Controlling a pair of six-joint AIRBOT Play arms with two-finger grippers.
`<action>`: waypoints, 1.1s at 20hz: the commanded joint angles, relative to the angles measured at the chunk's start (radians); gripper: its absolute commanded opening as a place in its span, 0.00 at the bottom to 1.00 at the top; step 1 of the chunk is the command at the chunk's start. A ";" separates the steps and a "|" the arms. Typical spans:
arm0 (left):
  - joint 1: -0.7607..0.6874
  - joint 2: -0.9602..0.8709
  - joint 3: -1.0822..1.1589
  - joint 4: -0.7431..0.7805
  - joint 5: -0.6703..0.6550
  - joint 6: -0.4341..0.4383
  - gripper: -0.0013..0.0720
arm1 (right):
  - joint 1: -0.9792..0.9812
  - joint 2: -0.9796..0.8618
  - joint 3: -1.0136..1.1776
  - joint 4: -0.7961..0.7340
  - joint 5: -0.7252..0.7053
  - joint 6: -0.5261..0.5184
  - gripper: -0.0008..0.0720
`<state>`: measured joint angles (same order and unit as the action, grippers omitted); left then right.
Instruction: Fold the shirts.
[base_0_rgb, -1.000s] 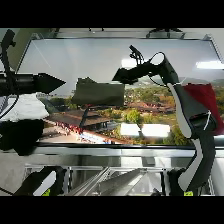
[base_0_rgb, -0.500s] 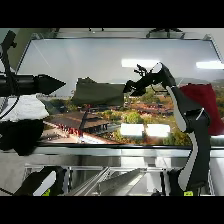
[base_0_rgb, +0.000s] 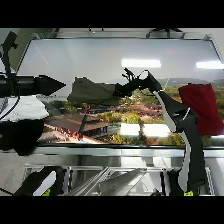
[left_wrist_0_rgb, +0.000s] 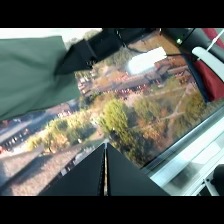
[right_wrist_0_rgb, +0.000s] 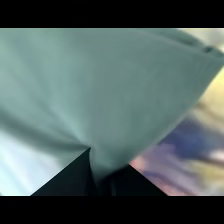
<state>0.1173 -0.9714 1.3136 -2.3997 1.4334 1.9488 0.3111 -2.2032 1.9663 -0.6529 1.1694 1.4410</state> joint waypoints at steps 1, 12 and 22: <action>0.000 0.001 0.000 0.000 0.018 0.000 0.04 | -0.003 0.083 0.034 0.062 -0.018 -0.035 0.04; -0.002 0.001 0.000 -0.001 0.018 0.000 0.04 | -0.483 0.563 0.045 -0.415 0.064 0.396 0.04; -0.002 0.001 0.000 -0.001 0.053 0.000 0.04 | -0.891 0.816 -0.098 -0.849 0.582 0.360 0.04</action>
<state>0.1165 -0.9714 1.3136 -2.4008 1.4651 1.9484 -0.5060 -1.4582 1.9530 -1.2831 1.5860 1.8198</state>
